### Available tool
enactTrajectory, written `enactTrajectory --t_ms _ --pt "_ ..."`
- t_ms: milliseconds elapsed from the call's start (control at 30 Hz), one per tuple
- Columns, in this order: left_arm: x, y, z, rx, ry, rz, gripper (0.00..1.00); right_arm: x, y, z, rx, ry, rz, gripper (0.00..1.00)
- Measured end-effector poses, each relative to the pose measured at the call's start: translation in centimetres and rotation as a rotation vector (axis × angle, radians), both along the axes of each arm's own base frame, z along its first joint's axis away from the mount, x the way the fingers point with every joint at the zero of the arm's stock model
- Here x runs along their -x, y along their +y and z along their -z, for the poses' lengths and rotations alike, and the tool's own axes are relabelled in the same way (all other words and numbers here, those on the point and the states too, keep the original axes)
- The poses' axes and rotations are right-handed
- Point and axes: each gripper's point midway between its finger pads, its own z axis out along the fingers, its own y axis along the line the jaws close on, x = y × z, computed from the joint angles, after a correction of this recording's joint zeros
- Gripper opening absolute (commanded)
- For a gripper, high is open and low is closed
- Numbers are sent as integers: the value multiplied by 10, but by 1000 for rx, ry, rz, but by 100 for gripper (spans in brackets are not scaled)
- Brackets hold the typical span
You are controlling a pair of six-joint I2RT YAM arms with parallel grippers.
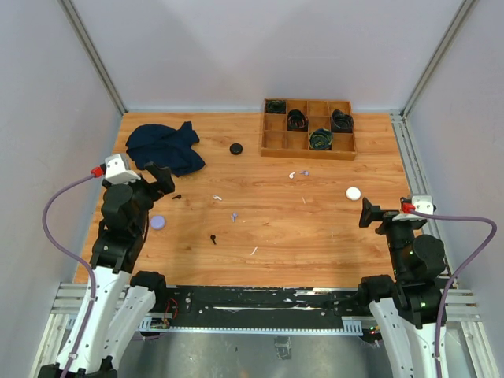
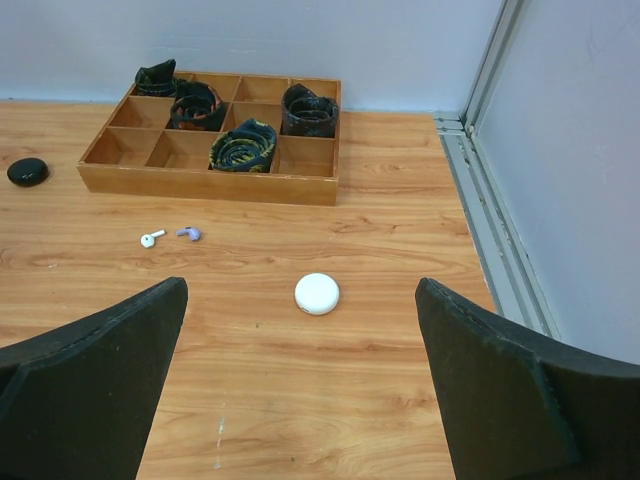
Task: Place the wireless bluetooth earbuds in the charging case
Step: Pick up the charging case at the center of the board.
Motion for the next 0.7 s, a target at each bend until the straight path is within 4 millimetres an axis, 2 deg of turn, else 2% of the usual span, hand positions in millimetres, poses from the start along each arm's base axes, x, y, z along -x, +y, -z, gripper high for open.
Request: enactTrajectory --t_ms 100,367,700 --pt "-3 3 17 39 85 -41 99 0 1 0 0 -2 -5 99" --pt "4 13 96 123 412 -198 99 3 7 -4 -3 -20 -35 99" --pt "16 22 157 175 659 -341 99 9 20 -7 -9 -52 -106 99"
